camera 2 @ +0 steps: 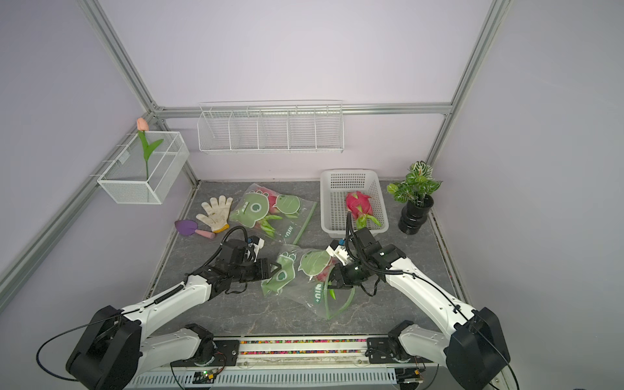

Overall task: Open the zip-top bag and take out the dragon fruit
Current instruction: Pick up the dragon fruit from the zipper food storage bag.

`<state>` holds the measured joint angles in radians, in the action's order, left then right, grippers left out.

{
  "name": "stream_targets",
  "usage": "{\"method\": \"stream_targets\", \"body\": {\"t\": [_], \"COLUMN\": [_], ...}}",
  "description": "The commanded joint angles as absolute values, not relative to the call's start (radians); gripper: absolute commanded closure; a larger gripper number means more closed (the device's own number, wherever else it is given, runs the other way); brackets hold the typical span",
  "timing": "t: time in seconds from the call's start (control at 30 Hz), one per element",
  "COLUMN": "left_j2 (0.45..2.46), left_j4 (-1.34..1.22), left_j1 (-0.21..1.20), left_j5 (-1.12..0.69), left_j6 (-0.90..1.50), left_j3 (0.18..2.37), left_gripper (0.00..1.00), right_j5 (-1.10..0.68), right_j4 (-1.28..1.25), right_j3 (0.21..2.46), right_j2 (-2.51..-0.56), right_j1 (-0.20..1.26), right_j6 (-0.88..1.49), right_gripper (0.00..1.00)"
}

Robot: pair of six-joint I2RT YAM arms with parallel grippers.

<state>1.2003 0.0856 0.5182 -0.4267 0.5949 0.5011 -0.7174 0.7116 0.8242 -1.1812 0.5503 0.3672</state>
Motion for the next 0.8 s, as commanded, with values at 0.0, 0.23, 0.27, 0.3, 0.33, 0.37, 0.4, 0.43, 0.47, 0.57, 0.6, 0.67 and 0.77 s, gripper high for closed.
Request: {"method": "stream_targets", "body": {"t": [0.0, 0.23, 0.27, 0.3, 0.33, 0.37, 0.4, 0.43, 0.47, 0.57, 0.6, 0.67, 0.77], "left_j2": [1.236, 1.258, 1.255, 1.252, 1.249, 1.247, 1.247, 1.246, 1.249, 1.245, 1.244, 1.241, 1.229], "left_j4": [0.02, 0.019, 0.026, 0.037, 0.048, 0.052, 0.067, 0.089, 0.108, 0.101, 0.1, 0.109, 0.131], "left_j1": [0.522, 0.52, 0.521, 0.52, 0.52, 0.52, 0.521, 0.52, 0.52, 0.518, 0.519, 0.52, 0.512], "left_j5": [-0.435, -0.333, -0.311, -0.296, -0.281, -0.273, -0.255, -0.233, -0.216, -0.213, -0.21, -0.196, -0.181], "left_j6": [0.585, 0.667, 0.678, 0.688, 0.697, 0.712, 0.729, 0.748, 0.767, 0.799, 0.808, 0.829, 0.84], "left_j3": [0.509, 0.504, 0.502, 0.503, 0.504, 0.502, 0.503, 0.506, 0.507, 0.49, 0.485, 0.479, 0.476], "left_gripper": [0.6, 1.0, 1.0, 1.0, 1.0, 1.0, 1.0, 1.0, 1.0, 1.0, 1.0, 1.0, 1.0], "right_j5": [-0.71, -0.66, -0.65, -0.641, -0.637, -0.641, -0.648, -0.653, -0.654, -0.666, -0.666, -0.669, -0.672], "right_j4": [0.64, 0.531, 0.502, 0.475, 0.441, 0.397, 0.356, 0.317, 0.289, 0.214, 0.197, 0.172, 0.158], "right_j3": [0.798, 0.737, 0.718, 0.701, 0.684, 0.662, 0.645, 0.631, 0.618, 0.592, 0.586, 0.574, 0.565], "right_j2": [-1.19, -1.165, -1.161, -1.159, -1.159, -1.161, -1.164, -1.171, -1.178, -1.206, -1.215, -1.232, -1.244], "right_j1": [0.546, 0.545, 0.545, 0.543, 0.54, 0.54, 0.541, 0.541, 0.541, 0.539, 0.539, 0.54, 0.539], "right_j6": [0.362, 0.38, 0.392, 0.404, 0.419, 0.437, 0.451, 0.465, 0.475, 0.497, 0.501, 0.509, 0.511], "right_gripper": [0.9, 0.82, 0.82, 0.81, 0.8, 0.8, 0.8, 0.79, 0.79, 0.79, 0.79, 0.79, 0.83]}}
